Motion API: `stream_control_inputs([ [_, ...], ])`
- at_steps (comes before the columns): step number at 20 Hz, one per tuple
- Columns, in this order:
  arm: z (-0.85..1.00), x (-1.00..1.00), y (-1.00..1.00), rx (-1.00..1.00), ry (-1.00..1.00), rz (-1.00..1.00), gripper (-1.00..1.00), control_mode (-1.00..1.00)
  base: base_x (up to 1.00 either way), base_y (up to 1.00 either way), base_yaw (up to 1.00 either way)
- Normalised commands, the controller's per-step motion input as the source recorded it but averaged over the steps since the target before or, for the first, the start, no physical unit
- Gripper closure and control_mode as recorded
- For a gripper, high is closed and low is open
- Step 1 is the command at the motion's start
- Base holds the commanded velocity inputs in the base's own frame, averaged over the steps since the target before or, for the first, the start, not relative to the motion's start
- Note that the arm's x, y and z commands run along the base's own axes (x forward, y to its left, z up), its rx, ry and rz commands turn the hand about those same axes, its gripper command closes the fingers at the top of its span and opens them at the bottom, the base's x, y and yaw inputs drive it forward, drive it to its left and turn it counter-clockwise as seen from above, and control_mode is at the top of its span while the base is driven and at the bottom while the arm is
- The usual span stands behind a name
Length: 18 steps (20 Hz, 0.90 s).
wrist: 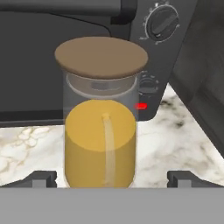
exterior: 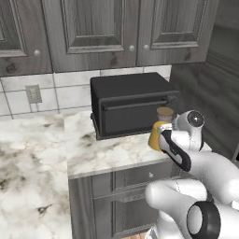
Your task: Move the sushi and scallops from the top shelf to the second highest shelf to make space. Then, place the pitcher from the counter on the cleared top shelf.
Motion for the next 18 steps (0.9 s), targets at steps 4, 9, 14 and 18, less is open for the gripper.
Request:
stream_control_inputs([
  [4,-0.21,0.15,-0.1,0.0,0.0,0.0,-1.0,-1.0,0.0,0.0,0.0],
  [9,-0.37,0.05,-0.11,0.0,0.0,0.0,-1.0,-1.0,0.0,0.0,0.0],
  [14,-0.35,0.07,-0.05,0.0,-0.01,0.0,-1.0,-1.0,0.0,0.0,0.0],
  [18,-0.24,0.21,0.0,0.0,-0.06,0.01,-1.0,-1.0,0.0,0.0,0.0],
])
